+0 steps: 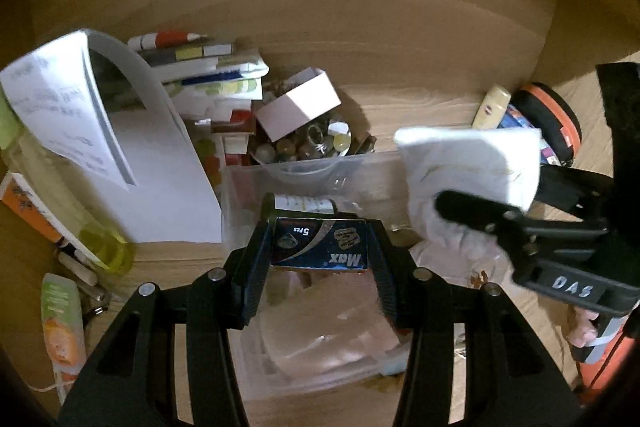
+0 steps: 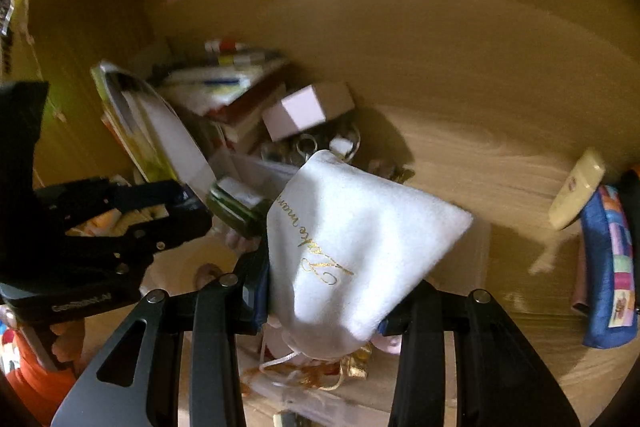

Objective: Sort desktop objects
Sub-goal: 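Carry the cloth bag and Max card over the clear box and release both, then grasp the yellow gourd ornament with the left tool while the right tool grasps the small grey block, then carry the gourd ornament and grey block into the clear box and release both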

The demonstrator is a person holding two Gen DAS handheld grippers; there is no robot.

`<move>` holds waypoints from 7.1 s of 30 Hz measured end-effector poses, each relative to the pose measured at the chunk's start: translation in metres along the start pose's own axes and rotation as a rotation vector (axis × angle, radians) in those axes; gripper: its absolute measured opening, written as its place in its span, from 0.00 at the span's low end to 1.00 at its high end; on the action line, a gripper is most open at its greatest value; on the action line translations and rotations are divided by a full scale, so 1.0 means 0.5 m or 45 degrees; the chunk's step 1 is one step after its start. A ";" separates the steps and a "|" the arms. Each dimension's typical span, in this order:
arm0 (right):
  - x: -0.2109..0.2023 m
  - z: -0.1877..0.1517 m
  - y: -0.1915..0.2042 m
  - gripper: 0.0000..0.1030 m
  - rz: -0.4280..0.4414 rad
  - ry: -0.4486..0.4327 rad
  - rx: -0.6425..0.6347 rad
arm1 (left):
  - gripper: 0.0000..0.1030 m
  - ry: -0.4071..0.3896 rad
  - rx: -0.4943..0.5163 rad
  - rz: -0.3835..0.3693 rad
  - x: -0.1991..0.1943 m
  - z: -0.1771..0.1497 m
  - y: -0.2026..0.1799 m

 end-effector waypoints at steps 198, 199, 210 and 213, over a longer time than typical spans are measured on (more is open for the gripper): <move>-0.070 -0.126 -0.049 0.22 -0.079 0.066 -0.061 | 0.45 -0.034 0.122 -0.055 -0.038 -0.040 -0.139; -0.071 -0.126 -0.049 0.22 -0.080 0.068 -0.061 | 0.49 -0.042 0.118 -0.056 -0.042 -0.038 -0.138; -0.108 -0.133 -0.028 0.27 -0.079 0.036 -0.064 | 0.60 -0.121 0.102 -0.043 -0.103 -0.028 -0.121; -0.129 -0.136 -0.012 0.27 -0.076 0.017 -0.081 | 0.69 -0.141 0.100 -0.035 -0.122 -0.031 -0.114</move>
Point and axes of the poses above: each gripper's, at about its wrist camera, not at the fingertips, and x roughly the way its jaws point, y to its left, z to its top, the point moved 9 cm from there along x, roughly the way its jaws point, and after that the axes turned 12 degrees about z, right-handed, at the moved point
